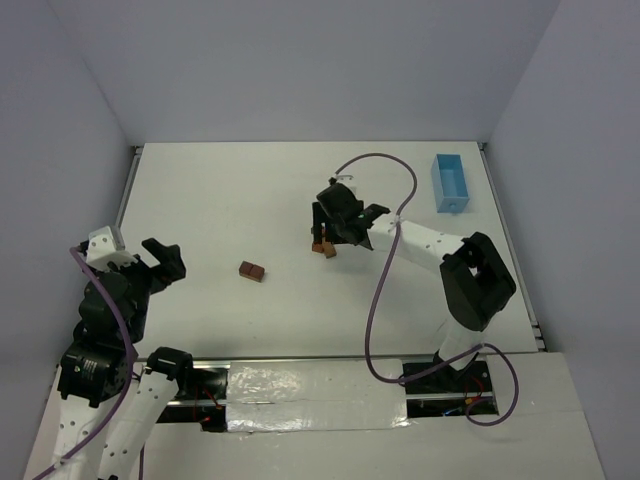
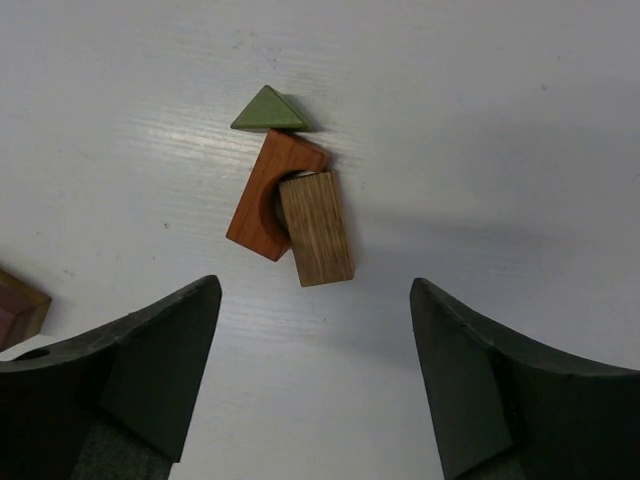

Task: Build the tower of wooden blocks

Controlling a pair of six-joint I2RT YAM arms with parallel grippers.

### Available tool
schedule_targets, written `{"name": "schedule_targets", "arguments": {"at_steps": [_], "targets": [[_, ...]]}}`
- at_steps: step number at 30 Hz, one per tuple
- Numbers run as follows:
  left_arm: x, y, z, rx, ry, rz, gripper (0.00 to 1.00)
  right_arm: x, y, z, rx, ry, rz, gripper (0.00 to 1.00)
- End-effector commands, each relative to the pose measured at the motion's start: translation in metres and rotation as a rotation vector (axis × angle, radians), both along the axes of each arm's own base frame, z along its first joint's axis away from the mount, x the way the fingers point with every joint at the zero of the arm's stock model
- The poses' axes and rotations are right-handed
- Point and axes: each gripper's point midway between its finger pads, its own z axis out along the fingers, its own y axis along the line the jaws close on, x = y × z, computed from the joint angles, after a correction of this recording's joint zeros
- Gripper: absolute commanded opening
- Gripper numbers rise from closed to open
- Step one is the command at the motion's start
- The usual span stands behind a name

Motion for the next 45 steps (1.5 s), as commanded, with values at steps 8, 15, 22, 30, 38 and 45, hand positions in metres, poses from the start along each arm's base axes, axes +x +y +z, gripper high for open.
{"name": "schedule_targets", "arguments": {"at_steps": [8,15,22,30,38,45], "targets": [[0.008,-0.006,0.009,0.012,-0.031,-0.035,1.00,-0.009,-0.003,-0.033,-0.076,0.012,0.079,0.69],[0.008,-0.007,0.009,0.011,-0.031,-0.038,0.99,-0.002,0.001,-0.045,-0.120,0.022,0.124,0.68],[0.009,-0.008,0.010,0.011,-0.034,-0.046,0.99,0.007,0.008,-0.055,-0.160,0.032,0.170,0.67],[0.009,-0.009,0.009,0.012,-0.030,-0.049,1.00,0.014,0.013,-0.061,-0.172,0.040,0.197,0.64],[0.009,-0.009,0.008,0.014,-0.028,-0.052,0.99,0.013,0.012,-0.061,-0.171,0.042,0.201,0.61],[0.009,-0.009,0.009,0.014,-0.028,-0.052,1.00,0.013,0.012,-0.054,-0.157,0.027,0.203,0.56]]}}
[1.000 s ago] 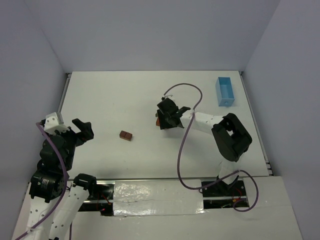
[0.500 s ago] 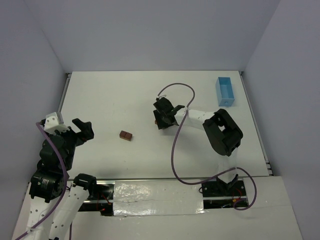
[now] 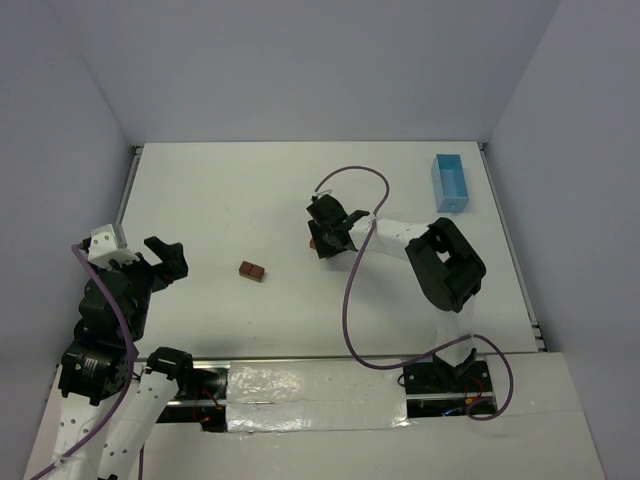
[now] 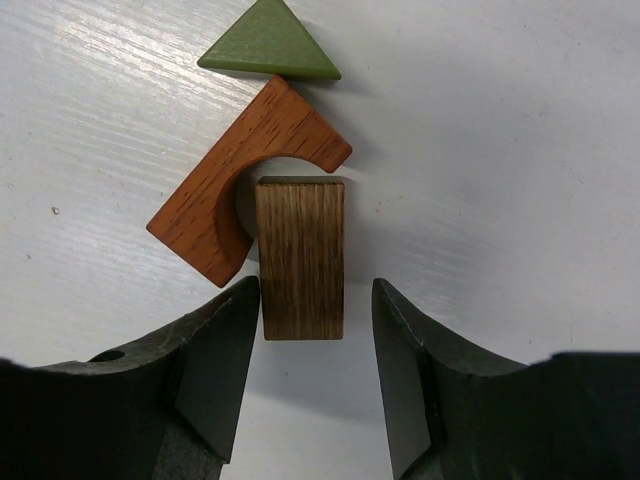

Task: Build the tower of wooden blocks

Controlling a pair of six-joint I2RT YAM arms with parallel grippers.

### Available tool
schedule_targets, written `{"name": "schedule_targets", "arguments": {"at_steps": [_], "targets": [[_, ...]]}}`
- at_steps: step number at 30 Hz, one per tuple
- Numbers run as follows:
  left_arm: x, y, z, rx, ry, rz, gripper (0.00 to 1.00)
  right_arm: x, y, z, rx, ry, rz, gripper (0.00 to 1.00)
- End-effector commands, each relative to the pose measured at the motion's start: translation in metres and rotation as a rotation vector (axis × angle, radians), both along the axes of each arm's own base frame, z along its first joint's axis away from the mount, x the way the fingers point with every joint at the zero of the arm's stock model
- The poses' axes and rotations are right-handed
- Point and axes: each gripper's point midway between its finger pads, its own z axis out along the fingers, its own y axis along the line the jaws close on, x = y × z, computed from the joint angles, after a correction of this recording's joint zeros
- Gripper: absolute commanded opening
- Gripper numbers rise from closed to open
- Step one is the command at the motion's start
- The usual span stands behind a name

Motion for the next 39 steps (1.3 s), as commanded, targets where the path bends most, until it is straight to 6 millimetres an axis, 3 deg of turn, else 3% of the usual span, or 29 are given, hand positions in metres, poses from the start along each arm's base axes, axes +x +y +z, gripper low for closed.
{"name": "schedule_targets", "arguments": {"at_steps": [1,13,20,24,28,29,31,32,33,35,36,38,39], "targets": [[0.005,-0.003,0.007,0.018,-0.023,-0.019,1.00,0.012,0.007,0.018,0.037,-0.049,0.012,0.54],[0.006,-0.004,0.006,0.020,-0.020,-0.023,1.00,0.006,0.003,0.015,0.038,-0.034,0.022,0.39],[0.006,-0.004,0.006,0.021,-0.019,-0.025,0.99,-0.009,-0.008,0.061,0.075,-0.111,-0.020,0.35],[0.007,-0.004,0.006,0.019,-0.020,-0.026,0.99,-0.025,-0.002,0.090,0.099,-0.151,-0.005,0.35],[0.007,-0.003,0.005,0.020,-0.015,-0.019,0.99,-0.051,0.042,0.112,0.142,-0.181,0.155,0.35],[0.006,-0.003,0.005,0.018,-0.017,-0.017,0.99,-0.061,0.067,0.122,0.170,-0.205,0.232,0.35],[0.006,-0.002,0.005,0.018,-0.018,-0.011,1.00,-0.073,0.093,0.119,0.166,-0.199,0.365,0.33],[0.005,-0.001,0.006,0.015,-0.021,-0.007,0.99,-0.080,0.112,0.128,0.179,-0.210,0.421,0.33],[0.005,0.000,0.005,0.017,-0.017,-0.004,1.00,-0.084,0.123,0.120,0.166,-0.194,0.459,0.33],[0.004,0.000,0.006,0.016,-0.021,-0.001,1.00,-0.086,0.144,0.130,0.174,-0.213,0.537,0.33],[0.004,0.001,0.006,0.015,-0.022,0.001,0.99,-0.089,0.152,0.121,0.159,-0.198,0.567,0.34],[0.004,0.002,0.006,0.015,-0.022,0.009,0.99,-0.086,0.166,0.130,0.154,-0.211,0.608,0.34],[0.004,0.002,0.006,0.016,-0.019,0.012,1.00,-0.086,0.171,0.120,0.135,-0.193,0.628,0.34]]}}
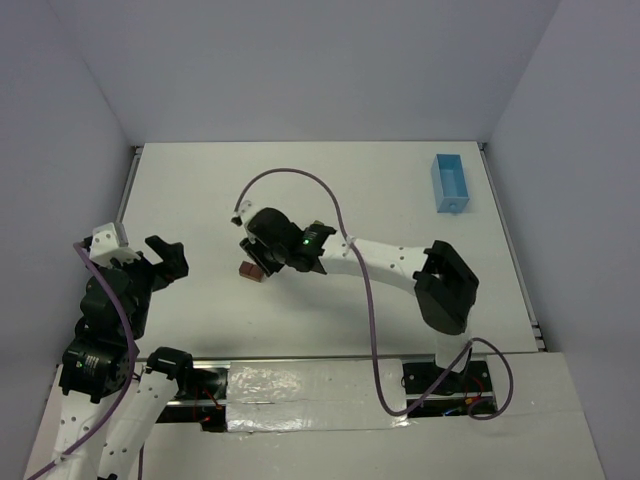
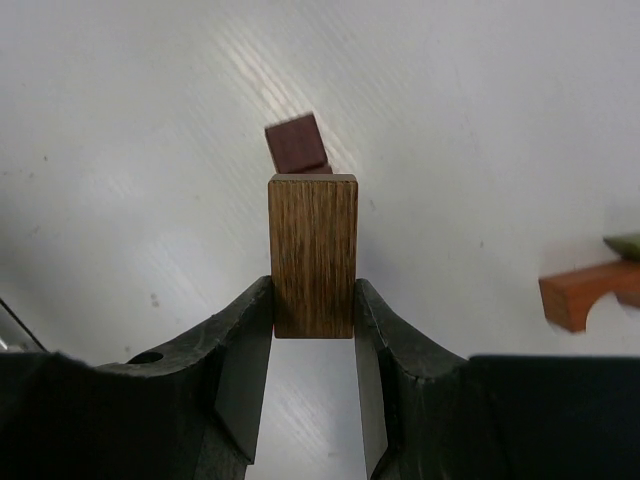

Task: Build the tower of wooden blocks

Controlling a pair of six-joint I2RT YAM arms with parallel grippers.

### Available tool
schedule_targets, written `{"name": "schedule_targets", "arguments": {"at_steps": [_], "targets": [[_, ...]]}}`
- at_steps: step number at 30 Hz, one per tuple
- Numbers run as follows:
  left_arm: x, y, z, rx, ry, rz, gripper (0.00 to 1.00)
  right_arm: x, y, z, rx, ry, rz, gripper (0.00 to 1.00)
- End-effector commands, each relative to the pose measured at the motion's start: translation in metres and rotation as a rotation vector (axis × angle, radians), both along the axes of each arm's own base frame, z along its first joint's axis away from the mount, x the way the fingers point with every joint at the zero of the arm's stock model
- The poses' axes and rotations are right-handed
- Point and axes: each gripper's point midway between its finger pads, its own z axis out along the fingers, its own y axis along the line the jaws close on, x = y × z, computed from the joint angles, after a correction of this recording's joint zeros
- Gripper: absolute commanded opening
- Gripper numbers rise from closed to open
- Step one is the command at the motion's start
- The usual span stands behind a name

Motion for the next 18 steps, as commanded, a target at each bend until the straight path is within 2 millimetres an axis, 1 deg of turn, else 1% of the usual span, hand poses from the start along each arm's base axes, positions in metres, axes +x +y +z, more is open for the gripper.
{"name": "schedule_targets", "arguments": {"at_steps": [1,2,3,4,5,6,7,8,9,10,11,13,14,17,18], "targets": [[0.001,0.003,0.008,0.010,-0.032,0.015,1.00,0.011,0.026,0.018,0.008,-0.051,0.093,0.34],[0.001,0.004,0.009,0.008,-0.036,0.018,1.00,0.012,0.029,0.016,-0.004,-0.047,0.104,0.34],[0.000,0.005,0.009,0.009,-0.036,0.024,0.99,0.012,0.032,0.006,-0.033,-0.044,0.129,0.34],[0.000,0.005,0.009,0.007,-0.039,0.026,0.99,0.014,0.037,0.010,-0.029,-0.047,0.143,0.34],[-0.002,0.006,0.011,0.005,-0.045,0.029,1.00,0.014,0.041,0.007,-0.031,-0.046,0.160,0.34],[-0.002,0.007,0.010,0.005,-0.047,0.032,0.99,0.012,0.045,0.001,-0.037,-0.039,0.200,0.35],[-0.003,0.007,0.012,0.003,-0.055,0.031,0.99,0.012,0.048,0.003,-0.033,-0.043,0.214,0.35],[-0.003,0.007,0.012,0.003,-0.058,0.031,1.00,0.013,0.050,0.001,-0.038,-0.041,0.225,0.36],[-0.004,0.007,0.013,0.002,-0.059,0.031,0.99,0.012,0.052,-0.008,-0.054,-0.035,0.246,0.36],[-0.004,0.007,0.012,0.003,-0.056,0.031,0.99,0.014,0.053,-0.006,-0.061,-0.033,0.247,0.36],[-0.004,0.007,0.012,0.003,-0.058,0.031,0.99,0.015,0.054,-0.014,-0.082,-0.026,0.246,0.36],[-0.003,0.006,0.011,0.004,-0.052,0.030,0.99,0.016,0.056,-0.015,-0.090,-0.024,0.253,0.36],[-0.003,0.007,0.012,0.003,-0.055,0.031,0.99,0.018,0.056,-0.021,-0.099,-0.015,0.251,0.36],[-0.004,0.007,0.012,0.004,-0.057,0.029,1.00,0.019,0.058,-0.025,-0.110,-0.007,0.254,0.37],[-0.004,0.007,0.012,0.004,-0.059,0.029,1.00,0.019,0.058,-0.030,-0.121,-0.001,0.257,0.37]]}}
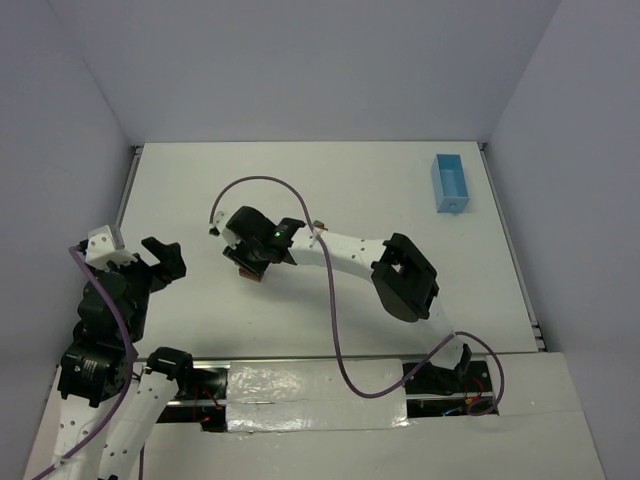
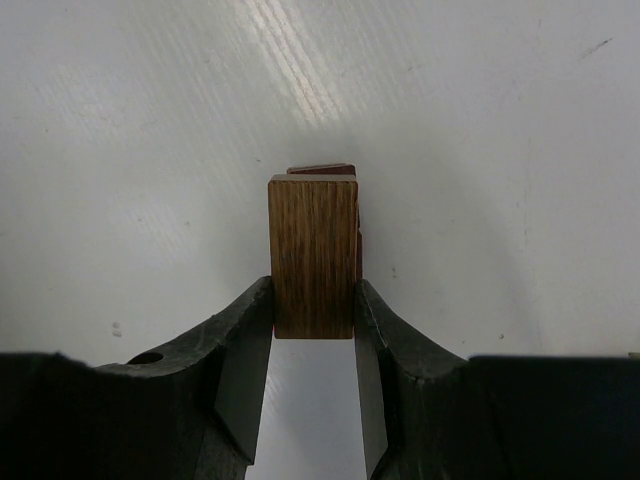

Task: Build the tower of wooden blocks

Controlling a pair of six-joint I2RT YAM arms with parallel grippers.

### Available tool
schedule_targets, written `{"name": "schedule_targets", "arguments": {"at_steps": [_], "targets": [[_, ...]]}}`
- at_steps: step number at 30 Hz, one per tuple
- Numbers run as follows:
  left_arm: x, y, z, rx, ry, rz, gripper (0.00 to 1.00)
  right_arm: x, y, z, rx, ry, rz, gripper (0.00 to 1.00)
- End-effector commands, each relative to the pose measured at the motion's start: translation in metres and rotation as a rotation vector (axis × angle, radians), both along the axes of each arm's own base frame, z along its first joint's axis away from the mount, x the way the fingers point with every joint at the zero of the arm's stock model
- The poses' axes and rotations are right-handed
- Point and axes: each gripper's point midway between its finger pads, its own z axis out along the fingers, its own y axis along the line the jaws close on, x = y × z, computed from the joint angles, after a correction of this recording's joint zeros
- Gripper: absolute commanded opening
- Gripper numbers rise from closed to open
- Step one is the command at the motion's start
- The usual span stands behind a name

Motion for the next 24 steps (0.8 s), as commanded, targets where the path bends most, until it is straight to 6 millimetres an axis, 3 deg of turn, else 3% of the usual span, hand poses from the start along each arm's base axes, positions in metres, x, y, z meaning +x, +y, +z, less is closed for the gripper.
{"name": "schedule_targets", "arguments": {"at_steps": [1,24], "targets": [[0.000,0.001,0.008,0.006,-0.036,0.004,1.00,0.004,0.008,0.010,0.006,-0.013,0.029,0.37],[0.002,-0.001,0.008,0.010,-0.034,-0.011,0.99,0.016,0.002,-0.017,-0.065,0.017,0.022,0.39]]}}
